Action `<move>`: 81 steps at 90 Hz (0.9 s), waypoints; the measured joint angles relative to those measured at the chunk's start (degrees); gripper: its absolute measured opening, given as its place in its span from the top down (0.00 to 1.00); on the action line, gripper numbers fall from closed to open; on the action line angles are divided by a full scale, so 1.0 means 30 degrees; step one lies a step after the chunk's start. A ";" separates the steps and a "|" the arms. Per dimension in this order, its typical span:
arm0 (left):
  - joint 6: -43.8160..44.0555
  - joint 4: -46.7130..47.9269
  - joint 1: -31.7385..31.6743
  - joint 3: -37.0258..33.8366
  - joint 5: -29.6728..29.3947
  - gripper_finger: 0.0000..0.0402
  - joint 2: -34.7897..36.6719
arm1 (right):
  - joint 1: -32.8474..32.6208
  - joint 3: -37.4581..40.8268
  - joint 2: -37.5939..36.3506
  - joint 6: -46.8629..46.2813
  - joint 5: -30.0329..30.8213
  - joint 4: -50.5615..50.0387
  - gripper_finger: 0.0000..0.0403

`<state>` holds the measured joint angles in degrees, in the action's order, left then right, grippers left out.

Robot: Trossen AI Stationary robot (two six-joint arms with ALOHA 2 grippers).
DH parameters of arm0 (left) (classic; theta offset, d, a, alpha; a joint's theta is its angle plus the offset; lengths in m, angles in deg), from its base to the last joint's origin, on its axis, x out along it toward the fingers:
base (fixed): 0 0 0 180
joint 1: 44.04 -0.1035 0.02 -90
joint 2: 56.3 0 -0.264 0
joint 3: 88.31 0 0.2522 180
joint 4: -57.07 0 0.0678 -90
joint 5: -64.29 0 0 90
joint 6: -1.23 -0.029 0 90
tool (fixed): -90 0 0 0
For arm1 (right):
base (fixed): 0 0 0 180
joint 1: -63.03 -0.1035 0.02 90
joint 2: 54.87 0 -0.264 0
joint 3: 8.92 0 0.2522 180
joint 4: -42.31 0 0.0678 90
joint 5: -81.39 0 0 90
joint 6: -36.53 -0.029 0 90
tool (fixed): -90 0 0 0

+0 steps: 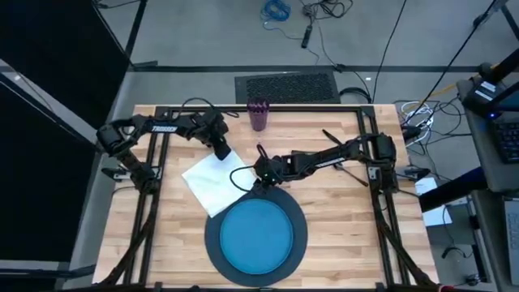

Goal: Set table place
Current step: Fold the white table napkin on the table

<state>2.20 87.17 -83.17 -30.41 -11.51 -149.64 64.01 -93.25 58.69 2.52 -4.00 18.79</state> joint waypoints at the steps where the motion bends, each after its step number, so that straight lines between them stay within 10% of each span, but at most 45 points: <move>1: 0.0000 0.0005 0.0037 0.0000 0.0000 0.69 0.0000 | -0.0005 0.0000 0.0000 -0.0002 -0.0001 0.0000 0.51; 81: -0.0124 0.0129 0.0260 0.0000 0.0015 0.69 0.0007 | -0.0097 0.0015 0.0794 -0.0323 0.0549 0.0804 0.53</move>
<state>1.83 87.56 -82.39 -30.41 -11.47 -149.62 63.72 -93.21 61.07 1.55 -2.35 21.20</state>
